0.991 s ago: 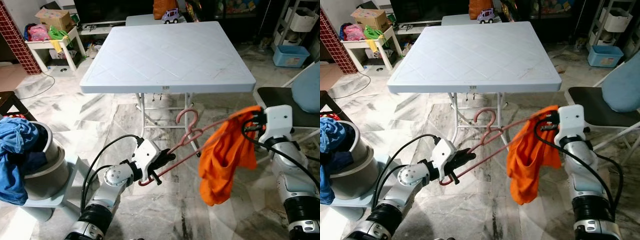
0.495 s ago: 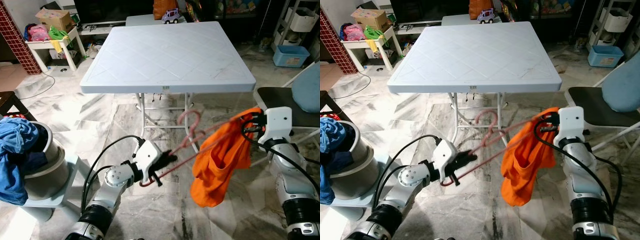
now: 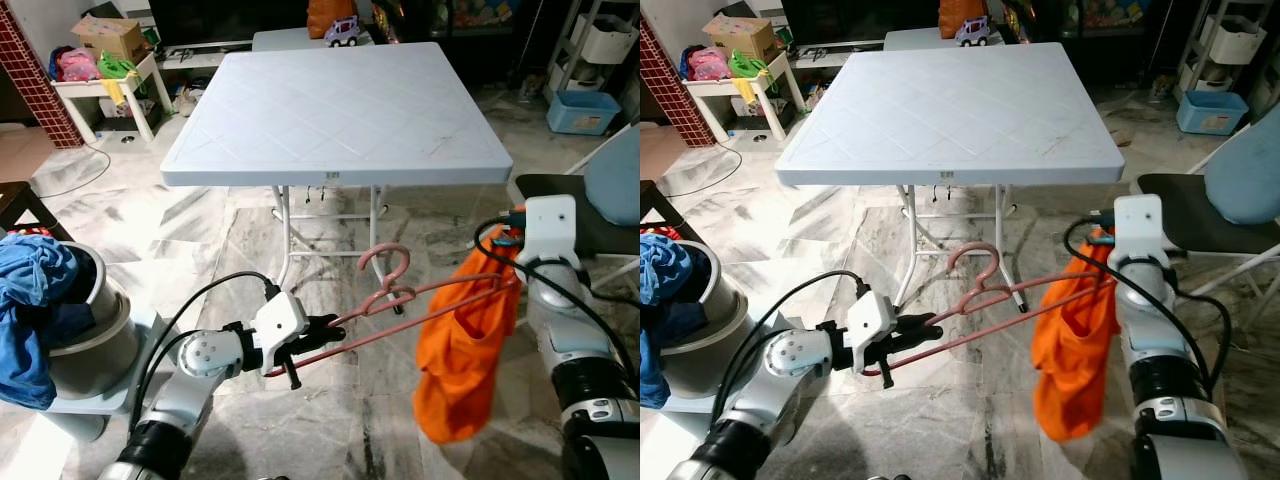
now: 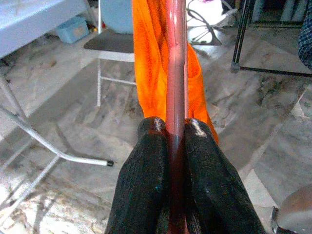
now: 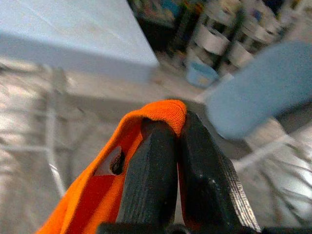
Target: Hang hanger
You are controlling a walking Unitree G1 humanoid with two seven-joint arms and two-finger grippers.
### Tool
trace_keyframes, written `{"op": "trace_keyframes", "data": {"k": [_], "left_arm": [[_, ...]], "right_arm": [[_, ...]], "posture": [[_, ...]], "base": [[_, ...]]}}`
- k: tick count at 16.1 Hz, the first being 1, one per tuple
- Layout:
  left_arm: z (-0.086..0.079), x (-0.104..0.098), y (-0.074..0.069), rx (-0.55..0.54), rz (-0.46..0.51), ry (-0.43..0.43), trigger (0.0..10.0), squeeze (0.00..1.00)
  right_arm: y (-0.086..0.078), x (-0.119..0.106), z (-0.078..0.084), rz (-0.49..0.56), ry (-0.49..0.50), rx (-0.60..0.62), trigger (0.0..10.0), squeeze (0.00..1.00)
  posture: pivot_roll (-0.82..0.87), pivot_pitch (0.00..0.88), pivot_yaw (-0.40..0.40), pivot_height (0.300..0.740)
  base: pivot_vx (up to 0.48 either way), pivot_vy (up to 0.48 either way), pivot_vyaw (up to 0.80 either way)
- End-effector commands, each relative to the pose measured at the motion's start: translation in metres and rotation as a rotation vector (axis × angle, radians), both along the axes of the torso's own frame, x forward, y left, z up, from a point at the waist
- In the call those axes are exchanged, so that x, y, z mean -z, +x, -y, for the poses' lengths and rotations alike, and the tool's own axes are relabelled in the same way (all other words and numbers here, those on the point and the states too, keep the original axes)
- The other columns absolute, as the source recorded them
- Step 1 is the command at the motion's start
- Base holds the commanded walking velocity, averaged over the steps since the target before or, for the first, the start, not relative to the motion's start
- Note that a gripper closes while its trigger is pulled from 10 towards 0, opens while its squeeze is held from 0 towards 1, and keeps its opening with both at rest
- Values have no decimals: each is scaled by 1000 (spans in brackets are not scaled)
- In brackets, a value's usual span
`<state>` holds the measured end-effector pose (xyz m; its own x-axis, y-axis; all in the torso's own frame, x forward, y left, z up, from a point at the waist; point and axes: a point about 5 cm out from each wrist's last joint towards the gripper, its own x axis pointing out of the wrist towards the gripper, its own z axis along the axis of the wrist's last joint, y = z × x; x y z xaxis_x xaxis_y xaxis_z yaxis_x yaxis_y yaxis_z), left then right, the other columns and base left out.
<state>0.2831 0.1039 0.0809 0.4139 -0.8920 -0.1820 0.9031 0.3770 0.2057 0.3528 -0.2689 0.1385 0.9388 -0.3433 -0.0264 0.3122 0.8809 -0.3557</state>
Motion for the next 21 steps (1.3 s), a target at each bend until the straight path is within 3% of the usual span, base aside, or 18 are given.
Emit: {"op": "trace_keyframes", "data": {"k": [1,4,6,7,8,9,11,14,16,19,21], "left_arm": [[-14,0,1,-56,10,12,0,0],[-17,2,2,-82,13,13,0,0],[-41,13,14,-396,8,-41,0,0],[-47,14,19,-518,-6,-72,0,0],[-51,15,23,-606,-24,-97,4275,0],[-51,17,27,-720,-39,-124,10000,0],[-46,18,29,-854,-55,-169,10000,0],[-39,17,30,-930,-30,-180,10000,0],[-37,17,29,-965,-30,-175,10000,0],[-56,26,25,-1110,-46,-126,10000,0],[-59,33,16,-1081,-52,-76,10000,0]], "right_arm": [[-4,0,15,-15,-39,76,0,0],[-7,3,18,-25,-48,89,0,0],[-36,37,48,-101,58,242,0,0],[-43,45,53,-115,94,263,0,0],[-48,50,54,-124,120,265,0,0],[-53,58,52,-129,171,250,0,0],[-62,70,41,-142,215,187,0,0],[-65,76,26,-146,239,111,0,0],[-64,75,6,-143,259,14,0,0],[-66,66,-32,-126,258,-154,0,0],[-69,64,-61,-134,247,-268,0,0]], "posture": [[-92,34,35,740],[-90,35,35,740],[-100,38,37,740],[-102,37,37,740],[-104,36,38,740],[-106,28,39,740],[-103,11,39,740],[-99,4,40,740],[-91,0,47,740],[-85,0,48,740],[-79,0,44,740]], "base": [[0,0,0],[0,0,0],[0,0,0],[0,0,0],[0,0,0],[0,0,0],[0,0,0],[0,0,0],[0,0,0],[0,0,0],[0,0,0]]}}
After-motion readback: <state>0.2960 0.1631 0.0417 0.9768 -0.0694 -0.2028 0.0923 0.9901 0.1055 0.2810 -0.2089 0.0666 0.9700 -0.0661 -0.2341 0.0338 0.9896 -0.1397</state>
